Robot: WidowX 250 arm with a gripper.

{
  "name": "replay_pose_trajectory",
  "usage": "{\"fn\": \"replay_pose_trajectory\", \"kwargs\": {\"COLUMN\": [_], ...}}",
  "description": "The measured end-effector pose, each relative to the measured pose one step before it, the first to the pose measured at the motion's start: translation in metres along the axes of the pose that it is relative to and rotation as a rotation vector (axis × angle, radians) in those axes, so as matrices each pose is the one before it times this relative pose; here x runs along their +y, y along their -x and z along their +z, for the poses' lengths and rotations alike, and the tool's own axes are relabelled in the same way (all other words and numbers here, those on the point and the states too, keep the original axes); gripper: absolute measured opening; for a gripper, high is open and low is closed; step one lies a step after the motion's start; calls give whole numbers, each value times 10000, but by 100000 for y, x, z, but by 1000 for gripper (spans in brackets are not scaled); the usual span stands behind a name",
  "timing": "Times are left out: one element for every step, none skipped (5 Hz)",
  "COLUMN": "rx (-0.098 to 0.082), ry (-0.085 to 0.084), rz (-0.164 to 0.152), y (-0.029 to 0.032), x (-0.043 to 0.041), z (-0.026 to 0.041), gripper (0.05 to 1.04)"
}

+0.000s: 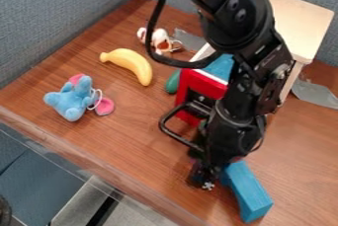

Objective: Open the drawer

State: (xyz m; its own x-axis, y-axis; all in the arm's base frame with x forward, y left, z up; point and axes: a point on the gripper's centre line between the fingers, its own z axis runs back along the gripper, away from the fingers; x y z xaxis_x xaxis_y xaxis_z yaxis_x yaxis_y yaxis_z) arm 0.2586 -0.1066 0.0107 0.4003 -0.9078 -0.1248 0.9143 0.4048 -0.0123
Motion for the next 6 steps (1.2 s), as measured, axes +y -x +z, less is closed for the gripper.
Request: {"fn": "replay_pose_trajectory", "kwargs": {"rx": [-53,-492,-305,-15,268,494], "ry": [185,-271,-24,-24,-48,197], "rz": [282,310,403,1207,2369,2253], "y": [21,206,378,712,1408,1628], "x": [339,728,-40,-15,-17,523], "z": [546,2182,1842,2155,3283,2375], "gripper": [1007,1002,999,999,999,999]}}
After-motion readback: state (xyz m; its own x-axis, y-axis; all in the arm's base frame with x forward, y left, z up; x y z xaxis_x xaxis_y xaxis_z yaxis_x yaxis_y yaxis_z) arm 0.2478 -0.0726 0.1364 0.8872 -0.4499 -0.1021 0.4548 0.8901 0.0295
